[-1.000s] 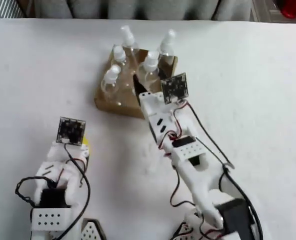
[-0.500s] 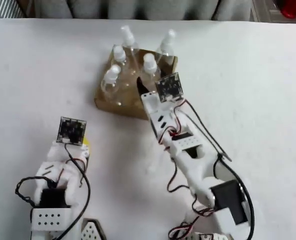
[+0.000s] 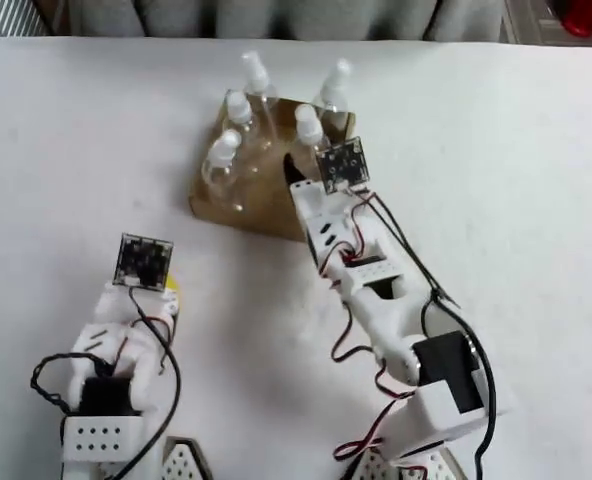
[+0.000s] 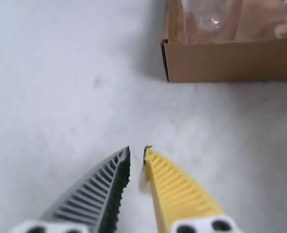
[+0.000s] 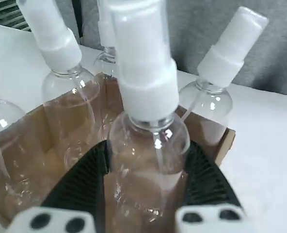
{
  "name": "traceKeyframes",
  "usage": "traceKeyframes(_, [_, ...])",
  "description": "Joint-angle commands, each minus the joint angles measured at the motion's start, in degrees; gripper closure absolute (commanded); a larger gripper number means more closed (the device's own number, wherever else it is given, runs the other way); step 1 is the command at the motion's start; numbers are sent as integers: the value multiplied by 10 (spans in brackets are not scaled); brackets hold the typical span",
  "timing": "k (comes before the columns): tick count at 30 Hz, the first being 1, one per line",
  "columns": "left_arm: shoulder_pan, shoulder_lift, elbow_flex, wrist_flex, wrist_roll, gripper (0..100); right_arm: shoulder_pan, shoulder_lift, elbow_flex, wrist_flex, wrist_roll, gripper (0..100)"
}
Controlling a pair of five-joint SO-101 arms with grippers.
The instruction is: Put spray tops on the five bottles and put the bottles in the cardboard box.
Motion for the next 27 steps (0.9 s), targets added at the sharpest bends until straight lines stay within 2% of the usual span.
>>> traceKeyframes(1, [-3,-8,-3,-3,-5,928,8,-6,-23,-10,6,982])
traceKeyframes(24, [-4,-8,-3,-2,-5,928,5,44,-13,-14,5,977])
traceKeyframes(27, [-4,-8,-3,-1,-5,928,4,44,-13,-14,5,935])
